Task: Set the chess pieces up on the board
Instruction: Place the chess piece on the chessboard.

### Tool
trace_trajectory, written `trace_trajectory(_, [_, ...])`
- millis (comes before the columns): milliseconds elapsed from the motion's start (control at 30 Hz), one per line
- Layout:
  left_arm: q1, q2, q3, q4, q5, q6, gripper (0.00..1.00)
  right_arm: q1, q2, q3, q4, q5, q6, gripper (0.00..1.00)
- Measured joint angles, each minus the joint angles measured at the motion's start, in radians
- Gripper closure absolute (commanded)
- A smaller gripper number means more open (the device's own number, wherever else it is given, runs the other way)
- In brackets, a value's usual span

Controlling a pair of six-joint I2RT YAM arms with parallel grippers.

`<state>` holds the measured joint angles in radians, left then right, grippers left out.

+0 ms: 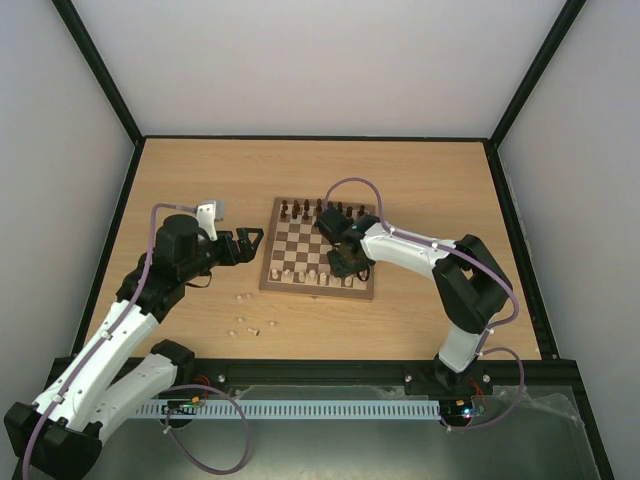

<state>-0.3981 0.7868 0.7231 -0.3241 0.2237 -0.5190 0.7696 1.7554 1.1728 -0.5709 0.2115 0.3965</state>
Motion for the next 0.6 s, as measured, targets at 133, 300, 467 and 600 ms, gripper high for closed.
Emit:
trace_trajectory(133, [0.000,0.000,0.000,0.000,0.000,0.000,0.01,0.000,0.001,0.000,0.000,0.000,0.000,0.82])
trace_trajectory(300, [0.000,0.000,0.000,0.000,0.000,0.000,0.01,0.000,0.002,0.000,0.000,0.001,0.000,0.78])
trace_trajectory(467, [0.005,0.000,0.000,0.000,0.000,0.000,0.01,0.000,-0.003,0.002,0.000,0.033,0.006,0.70])
trace_trajectory(600, [0.007,0.000,0.000,0.000,-0.003,0.000,0.01,0.000,-0.051,0.013,0.000,0.083,0.018,0.50])
